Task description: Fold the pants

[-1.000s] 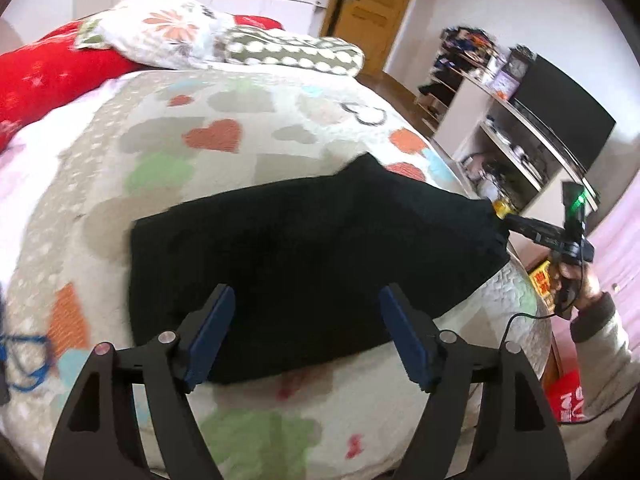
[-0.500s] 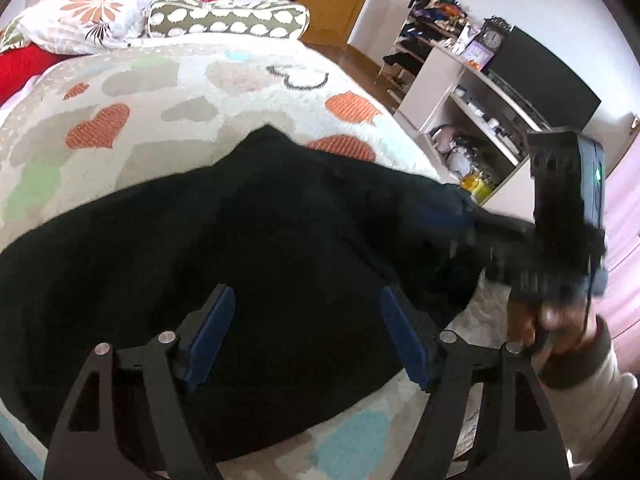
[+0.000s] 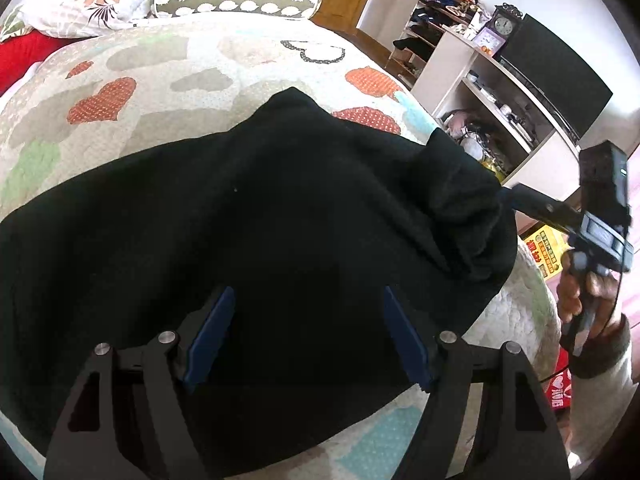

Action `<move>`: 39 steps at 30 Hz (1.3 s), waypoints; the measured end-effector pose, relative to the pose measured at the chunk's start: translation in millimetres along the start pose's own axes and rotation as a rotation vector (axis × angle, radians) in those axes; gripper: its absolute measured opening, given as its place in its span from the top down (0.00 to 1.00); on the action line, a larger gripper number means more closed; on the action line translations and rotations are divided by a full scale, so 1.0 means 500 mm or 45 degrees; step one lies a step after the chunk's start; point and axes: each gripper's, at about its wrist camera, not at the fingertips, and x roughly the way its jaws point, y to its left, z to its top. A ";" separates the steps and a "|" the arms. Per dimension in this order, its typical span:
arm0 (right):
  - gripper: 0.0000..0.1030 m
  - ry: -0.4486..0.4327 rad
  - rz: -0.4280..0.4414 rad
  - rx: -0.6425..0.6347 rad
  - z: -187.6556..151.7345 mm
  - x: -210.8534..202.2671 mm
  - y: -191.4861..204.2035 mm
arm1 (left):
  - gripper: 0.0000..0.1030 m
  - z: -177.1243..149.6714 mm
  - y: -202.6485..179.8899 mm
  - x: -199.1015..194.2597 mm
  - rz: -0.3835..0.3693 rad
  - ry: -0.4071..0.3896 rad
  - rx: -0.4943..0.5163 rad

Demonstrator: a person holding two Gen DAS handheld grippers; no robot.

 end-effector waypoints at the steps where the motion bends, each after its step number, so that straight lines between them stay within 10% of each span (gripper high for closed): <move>1: 0.35 -0.006 -0.008 0.026 0.001 0.003 -0.011 | 0.27 0.000 -0.001 0.001 0.000 0.000 0.000; 6: 0.43 -0.012 -0.038 0.106 0.006 0.040 -0.027 | 0.26 0.003 0.000 -0.001 -0.010 0.001 -0.011; 14: 0.45 0.202 0.060 -0.308 -0.071 0.103 0.140 | 0.26 0.004 0.034 -0.016 -0.015 -0.019 -0.091; 28: 0.30 0.098 0.185 0.002 0.011 0.088 0.069 | 0.23 -0.003 0.027 -0.008 -0.010 -0.031 -0.071; 31: 0.74 0.214 0.150 -0.178 -0.021 0.130 0.116 | 0.22 -0.004 0.024 -0.009 0.001 -0.028 -0.059; 33: 0.87 0.144 0.061 -0.310 -0.029 0.109 0.144 | 0.22 -0.004 0.023 -0.010 0.004 -0.024 -0.052; 39: 0.88 -0.154 -0.234 -0.197 0.004 -0.037 0.062 | 0.22 -0.004 0.027 -0.010 -0.009 -0.033 -0.073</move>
